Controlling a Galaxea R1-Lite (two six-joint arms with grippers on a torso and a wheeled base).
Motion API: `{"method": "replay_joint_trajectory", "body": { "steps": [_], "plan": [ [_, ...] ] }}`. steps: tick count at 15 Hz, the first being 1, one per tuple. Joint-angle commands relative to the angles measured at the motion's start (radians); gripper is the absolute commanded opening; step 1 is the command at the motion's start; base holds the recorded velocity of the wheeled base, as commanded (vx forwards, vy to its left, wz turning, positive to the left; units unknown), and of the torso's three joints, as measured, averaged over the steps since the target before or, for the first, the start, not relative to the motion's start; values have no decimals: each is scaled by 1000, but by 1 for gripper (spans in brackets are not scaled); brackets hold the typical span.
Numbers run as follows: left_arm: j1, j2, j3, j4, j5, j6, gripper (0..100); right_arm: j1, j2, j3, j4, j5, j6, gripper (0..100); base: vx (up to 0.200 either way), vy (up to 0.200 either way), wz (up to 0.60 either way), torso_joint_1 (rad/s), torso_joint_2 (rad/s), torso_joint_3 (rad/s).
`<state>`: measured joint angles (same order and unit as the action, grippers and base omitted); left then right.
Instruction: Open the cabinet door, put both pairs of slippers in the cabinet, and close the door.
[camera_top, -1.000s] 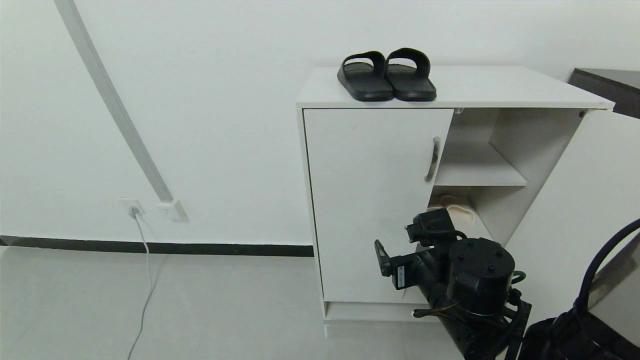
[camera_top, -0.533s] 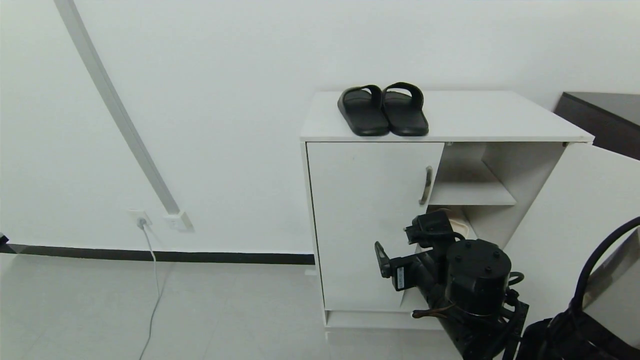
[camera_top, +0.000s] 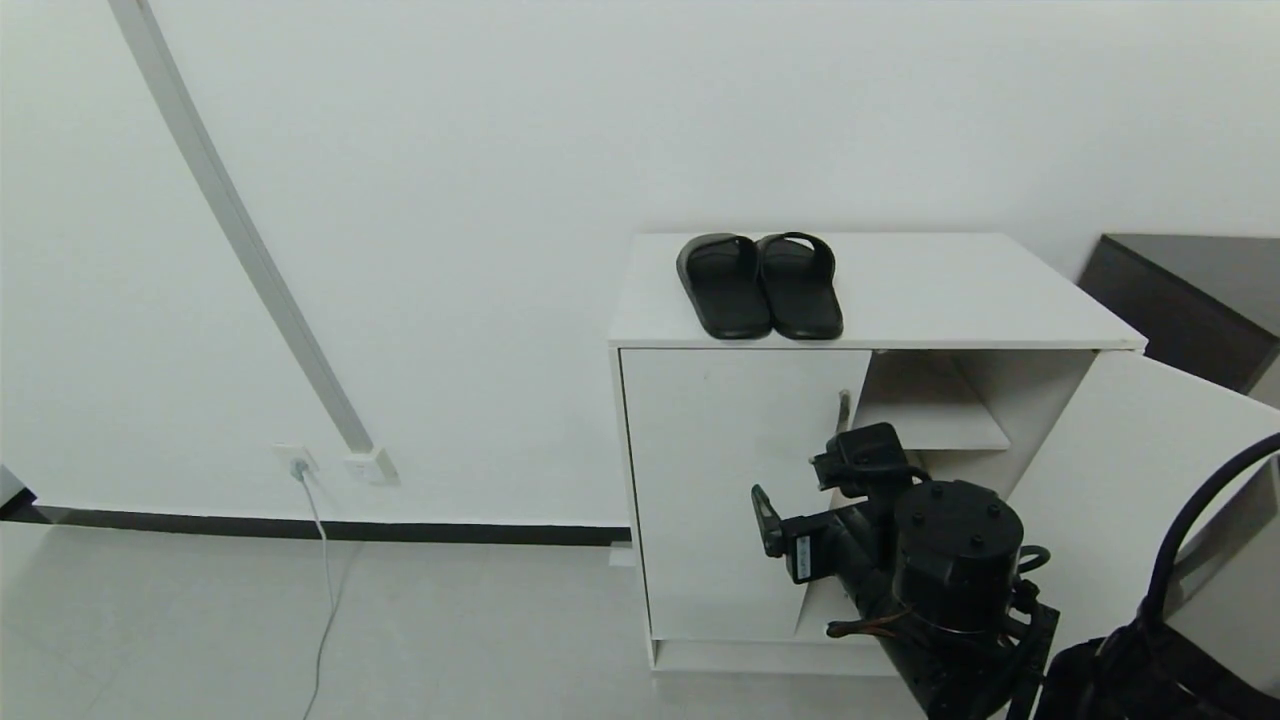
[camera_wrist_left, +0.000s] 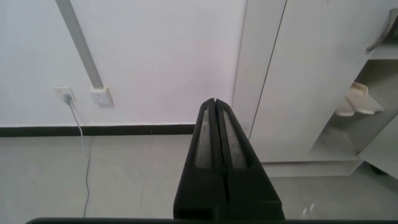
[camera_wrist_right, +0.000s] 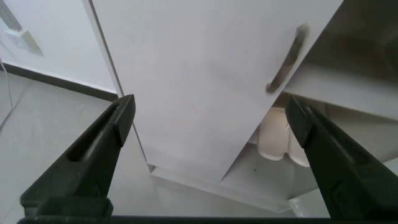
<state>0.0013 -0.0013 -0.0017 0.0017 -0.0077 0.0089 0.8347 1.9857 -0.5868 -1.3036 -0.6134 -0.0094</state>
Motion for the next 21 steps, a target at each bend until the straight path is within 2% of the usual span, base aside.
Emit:
{"method": "replay_joint_trajectory", "body": {
  "steps": [1,8,14,21],
  "plan": [
    [0,1,0,0,0,-1,0,0,1,1,0,0,0,100,0,0,0,217,-554,-325],
    [0,1,0,0,0,-1,0,1,1,5,0,0,0,100,0,0,0,252,-581,-330],
    [0,1,0,0,0,-1,0,3,4,15,0,1,2,100,0,0,0,191,-408,-223],
    [0,1,0,0,0,0,0,24,5,2,-5,-2,-3,100,0,0,0,18,-36,-16]
  ]
}}
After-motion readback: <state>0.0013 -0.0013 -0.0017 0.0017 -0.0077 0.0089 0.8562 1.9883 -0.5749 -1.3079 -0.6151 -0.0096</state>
